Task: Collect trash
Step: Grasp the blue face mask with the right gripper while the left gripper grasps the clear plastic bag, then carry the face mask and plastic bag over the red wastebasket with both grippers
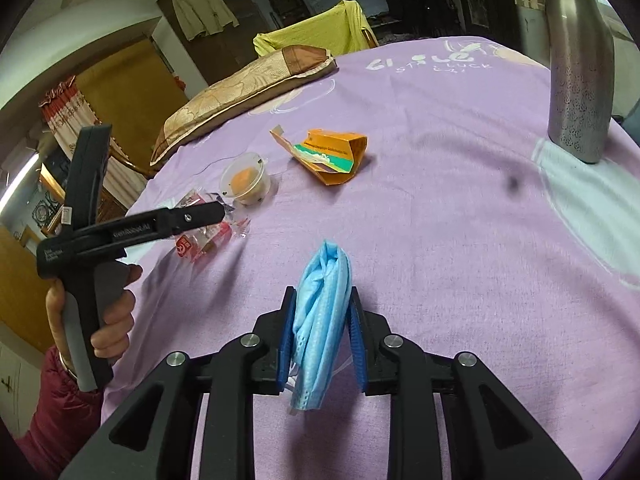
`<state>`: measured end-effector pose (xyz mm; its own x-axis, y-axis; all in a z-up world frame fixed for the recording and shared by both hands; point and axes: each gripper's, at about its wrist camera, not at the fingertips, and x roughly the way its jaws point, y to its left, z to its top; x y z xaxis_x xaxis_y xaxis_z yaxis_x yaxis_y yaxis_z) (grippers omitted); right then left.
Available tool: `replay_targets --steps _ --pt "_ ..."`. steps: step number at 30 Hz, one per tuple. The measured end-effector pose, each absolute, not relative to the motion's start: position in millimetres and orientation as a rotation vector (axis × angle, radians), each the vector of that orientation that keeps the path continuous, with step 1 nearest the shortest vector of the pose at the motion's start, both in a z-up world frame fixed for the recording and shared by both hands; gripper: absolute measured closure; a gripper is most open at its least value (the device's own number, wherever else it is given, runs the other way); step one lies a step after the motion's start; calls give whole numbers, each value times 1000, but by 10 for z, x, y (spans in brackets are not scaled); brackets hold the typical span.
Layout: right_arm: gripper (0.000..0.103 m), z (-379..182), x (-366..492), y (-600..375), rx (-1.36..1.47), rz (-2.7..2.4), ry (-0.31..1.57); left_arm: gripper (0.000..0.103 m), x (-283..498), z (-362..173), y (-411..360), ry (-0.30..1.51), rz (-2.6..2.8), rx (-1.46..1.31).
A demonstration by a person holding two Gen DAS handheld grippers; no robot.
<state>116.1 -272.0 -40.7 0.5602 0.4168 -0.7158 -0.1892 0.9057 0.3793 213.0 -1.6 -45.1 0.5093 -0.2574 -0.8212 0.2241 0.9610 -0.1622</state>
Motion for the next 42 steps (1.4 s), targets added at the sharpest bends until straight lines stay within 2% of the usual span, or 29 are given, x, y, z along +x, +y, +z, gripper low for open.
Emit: replay_targets --steps 4,5,8,12,19,25,42 --pt "73 -413 1150 -2677 257 370 918 7 2093 -444 -42 972 -263 2" --pt "73 -418 1151 -2679 258 370 921 12 2084 -445 -50 969 -256 14" --pt "73 -434 1148 -2700 264 368 931 41 2061 -476 -111 981 -266 54" --pt "73 -439 1148 -2704 263 369 934 57 1968 -355 -115 919 -263 70" --pt "78 -355 1029 -2812 288 330 849 58 1766 -115 11 848 -349 -36" --pt "79 -167 696 -2927 269 305 790 58 1471 -22 15 833 -421 -102" --pt "79 418 -653 -3712 256 165 574 58 466 523 -638 714 -601 -59"
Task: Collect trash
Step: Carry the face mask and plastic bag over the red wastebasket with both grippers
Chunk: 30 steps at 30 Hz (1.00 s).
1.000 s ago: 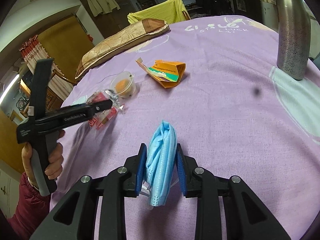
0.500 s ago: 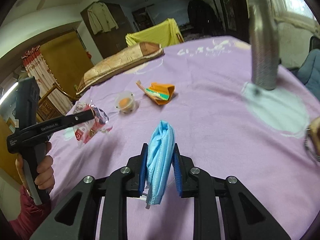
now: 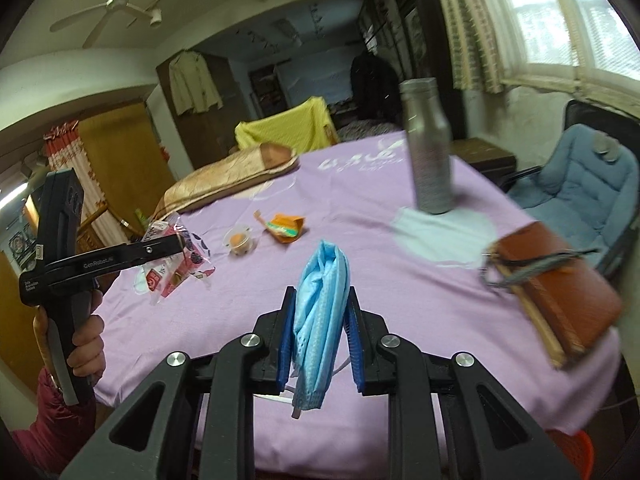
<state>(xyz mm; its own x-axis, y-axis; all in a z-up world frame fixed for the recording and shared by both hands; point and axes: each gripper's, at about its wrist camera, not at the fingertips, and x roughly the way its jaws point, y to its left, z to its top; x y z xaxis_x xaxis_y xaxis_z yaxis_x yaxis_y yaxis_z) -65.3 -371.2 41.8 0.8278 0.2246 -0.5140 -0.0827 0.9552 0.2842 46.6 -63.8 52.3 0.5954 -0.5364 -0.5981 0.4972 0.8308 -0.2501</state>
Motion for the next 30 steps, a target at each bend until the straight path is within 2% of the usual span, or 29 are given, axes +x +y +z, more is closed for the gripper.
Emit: replay_targets --steps 11,17,24,28,30 --pt "79 454 -1635 -4470 273 -20 493 58 -207 687 -1452 685 -778 21" --pt "78 99 -2063 -4993 319 -159 545 58 -482 593 -2004 713 -894 71" --pt "78 -601 -2325 -5601 426 -310 656 58 -684 390 -2637 776 -998 147" --pt "72 -1008 -2350 -5787 450 -383 715 58 -788 205 -3008 821 -1051 199" --pt "61 -1279 -2297 -5918 479 -397 771 58 -842 105 -3177 843 -1074 226"
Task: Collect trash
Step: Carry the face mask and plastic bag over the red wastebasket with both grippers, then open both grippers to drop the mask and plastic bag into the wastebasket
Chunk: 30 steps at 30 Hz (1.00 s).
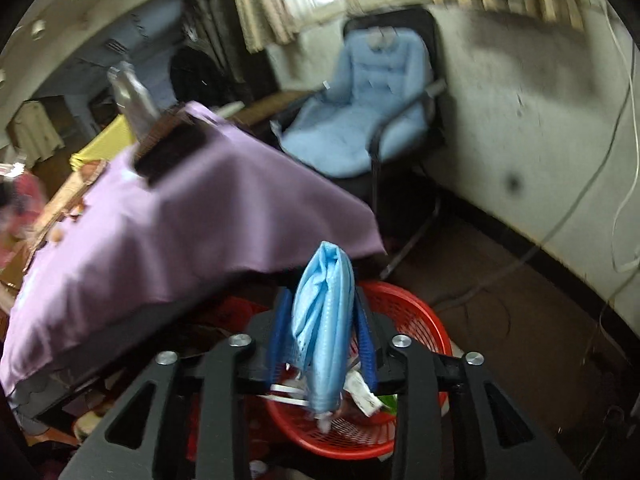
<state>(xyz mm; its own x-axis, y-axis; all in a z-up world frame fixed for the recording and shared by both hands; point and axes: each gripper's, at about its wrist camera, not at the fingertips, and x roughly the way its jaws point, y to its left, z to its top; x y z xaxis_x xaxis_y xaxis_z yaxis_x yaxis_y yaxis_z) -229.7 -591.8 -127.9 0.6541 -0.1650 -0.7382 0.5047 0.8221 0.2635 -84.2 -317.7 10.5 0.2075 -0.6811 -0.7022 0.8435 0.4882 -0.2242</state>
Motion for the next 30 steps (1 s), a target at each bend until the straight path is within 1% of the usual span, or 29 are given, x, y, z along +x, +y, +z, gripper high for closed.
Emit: replay_targets --steps 1,2,4,5,12,16,17,18,19,21,23,25,30 --pt "50 -1383 -2281 -5960 489 -413 793 58 -872 70 -3241 853 -1083 240" --pt "47 -1488 -2280 -6014 506 -434 801 58 -915 1 -3354 866 -1094 263" --pt "47 -1566 -2308 -6082 539 -433 793 58 -980 -99 -3510 888 -1113 295" --pt "45 -1568 -2360 -6125 561 -431 773 58 -1016 -154 -3592 901 -1123 310" --pt "38 -1421 -2795 -6419 603 -515 639 58 -1259 -498 -4130 968 -1199 404" --pt "38 -1415 -2956 -6525 626 -536 606 56 -1365 -656 -4392 1001 -1231 456" --pt "38 -1409 -2974 -6535 629 -538 600 54 -1391 -695 -4482 1003 -1232 475" --pt "38 -1420 -3004 -6545 636 -538 593 47 -1400 -709 -4538 1001 -1230 486" --pt "38 -1403 -3006 -6550 639 -536 591 43 -1400 -721 -4592 993 -1227 493" --pt "38 -1385 -3035 -6549 643 -527 585 25 -1382 -706 -4638 976 -1211 489" --pt "38 -1352 -3032 -6530 643 -523 582 18 -1357 -670 -4639 956 -1189 476" --pt "38 -1322 -3062 -6509 637 -517 576 16 -1336 -624 -4599 953 -1198 460" --pt "38 -1244 -3080 -6447 627 -508 564 15 -1305 -526 -4457 932 -1184 449"
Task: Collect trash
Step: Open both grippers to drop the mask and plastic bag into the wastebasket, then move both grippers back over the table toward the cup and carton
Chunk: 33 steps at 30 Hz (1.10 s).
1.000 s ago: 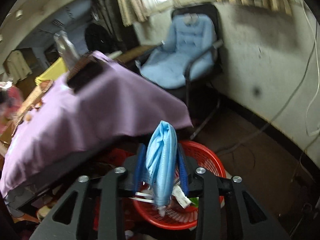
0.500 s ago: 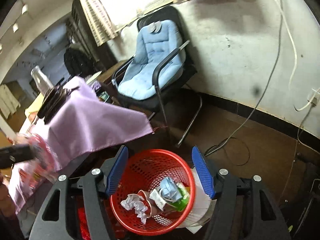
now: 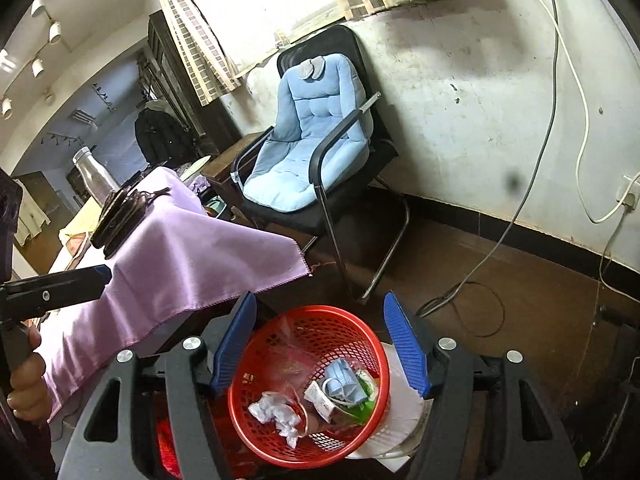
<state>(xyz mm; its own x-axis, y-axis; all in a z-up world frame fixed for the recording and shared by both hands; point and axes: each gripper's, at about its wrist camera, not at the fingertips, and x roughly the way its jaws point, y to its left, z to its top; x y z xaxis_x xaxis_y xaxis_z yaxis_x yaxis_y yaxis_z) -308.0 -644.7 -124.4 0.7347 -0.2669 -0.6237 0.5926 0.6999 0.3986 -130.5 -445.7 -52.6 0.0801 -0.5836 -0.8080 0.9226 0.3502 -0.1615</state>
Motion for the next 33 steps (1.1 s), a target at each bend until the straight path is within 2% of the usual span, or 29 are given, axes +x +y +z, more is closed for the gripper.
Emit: replay_targets --steps 14,22,33 --pt "37 -722 -2808 -6012 514 -405 533 11 -796 18 -3429 812 -1002 291" --pt "27 -300 -2337 -5434 424 -260 523 8 -431 244 -2552 743 -870 190" --pt "22 -72 -1176 -4497 339 -22 617 7 835 132 -1134 810 -513 65"
